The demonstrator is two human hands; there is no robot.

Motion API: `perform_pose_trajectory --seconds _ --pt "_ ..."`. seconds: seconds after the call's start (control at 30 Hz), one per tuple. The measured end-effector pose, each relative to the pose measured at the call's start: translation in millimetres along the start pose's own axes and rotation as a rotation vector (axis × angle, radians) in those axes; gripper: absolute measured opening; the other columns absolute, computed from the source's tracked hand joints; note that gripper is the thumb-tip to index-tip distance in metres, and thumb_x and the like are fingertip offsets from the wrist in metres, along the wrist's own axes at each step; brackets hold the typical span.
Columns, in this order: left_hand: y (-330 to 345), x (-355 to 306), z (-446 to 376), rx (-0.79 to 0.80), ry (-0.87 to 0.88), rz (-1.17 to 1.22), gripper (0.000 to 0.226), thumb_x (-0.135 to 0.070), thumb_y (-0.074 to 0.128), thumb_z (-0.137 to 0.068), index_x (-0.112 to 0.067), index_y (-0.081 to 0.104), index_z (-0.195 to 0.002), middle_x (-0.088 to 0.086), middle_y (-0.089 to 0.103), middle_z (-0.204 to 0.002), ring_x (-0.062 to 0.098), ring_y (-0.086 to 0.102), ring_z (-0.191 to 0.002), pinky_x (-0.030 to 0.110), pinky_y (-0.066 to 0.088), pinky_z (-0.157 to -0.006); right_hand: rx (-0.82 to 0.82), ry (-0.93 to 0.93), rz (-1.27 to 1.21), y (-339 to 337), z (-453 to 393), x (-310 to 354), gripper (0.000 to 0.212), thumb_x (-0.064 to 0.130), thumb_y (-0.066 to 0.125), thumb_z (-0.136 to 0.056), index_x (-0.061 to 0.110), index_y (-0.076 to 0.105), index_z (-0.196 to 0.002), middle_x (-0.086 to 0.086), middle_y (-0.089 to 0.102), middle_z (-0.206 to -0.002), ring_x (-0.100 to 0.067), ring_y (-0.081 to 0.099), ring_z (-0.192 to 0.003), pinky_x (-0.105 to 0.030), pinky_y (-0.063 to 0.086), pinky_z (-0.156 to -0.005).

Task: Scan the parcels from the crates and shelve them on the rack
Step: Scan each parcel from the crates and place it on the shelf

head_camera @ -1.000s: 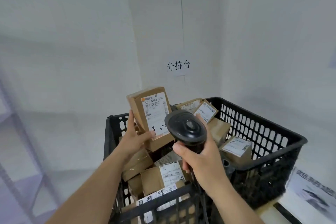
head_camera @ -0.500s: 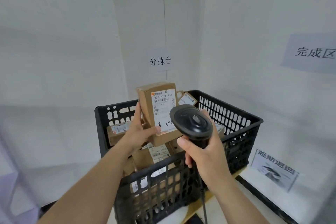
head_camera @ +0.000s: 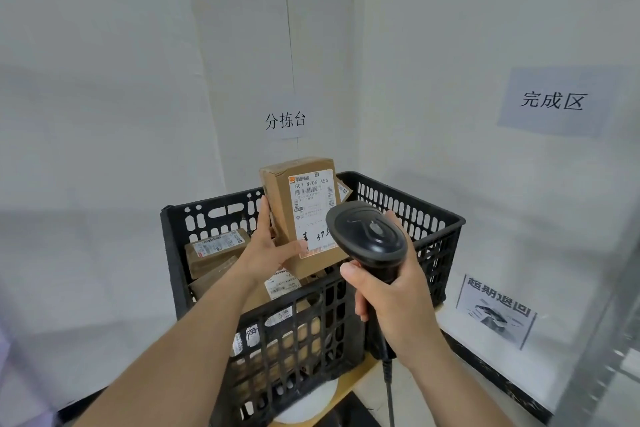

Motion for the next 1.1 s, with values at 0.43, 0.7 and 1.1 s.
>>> perform_pose_trajectory --seconds 0.43,0.7,1.1 --pt "6.3 -1.5 -0.5 -0.014 -0.017 -0.059 0.115 -0.010 0.076 -0.080 -0.056 -0.007 -0.145 -0.010 0.052 -0.126 0.024 0.048 -0.126 0.058 0.042 -0.103 0.009 0.005 -0.015 -7.6 -3.0 -3.6 0.080 0.009 0.074 -0.083 0.032 0.034 -0.149 -0.007 0.065 -0.094 -0.015 0.054 -0.048 -0.025 0.050 -0.049" --pt "8.1 -1.3 -4.2 -0.011 -0.051 -0.023 0.117 -0.008 0.076 -0.080 -0.056 -0.009 -0.146 -0.008 0.051 -0.128 0.025 0.047 -0.127 0.059 0.041 -0.104 0.016 -0.004 -0.007 -12.1 -7.6 -4.1 0.081 0.008 0.074 -0.083 0.031 0.033 -0.149 -0.004 0.066 -0.091 -0.015 0.053 -0.049 -0.024 0.049 -0.049" --pt "9.7 -0.6 -8.9 0.004 -0.084 -0.073 0.116 -0.014 0.078 -0.078 -0.056 -0.006 -0.146 -0.002 0.051 -0.133 0.024 0.053 -0.119 0.055 0.045 -0.101 0.041 -0.030 0.033 -25.7 -6.5 -5.6 0.084 0.009 0.076 -0.082 0.044 0.034 -0.145 -0.007 0.065 -0.100 -0.018 0.055 -0.052 -0.026 0.050 -0.050"
Point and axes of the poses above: each hand's wrist, its own z-axis away from the middle knuckle, its own y-axis out of the palm, x = y × z, the point moved 4 cm from there along -z, towards the middle knuckle
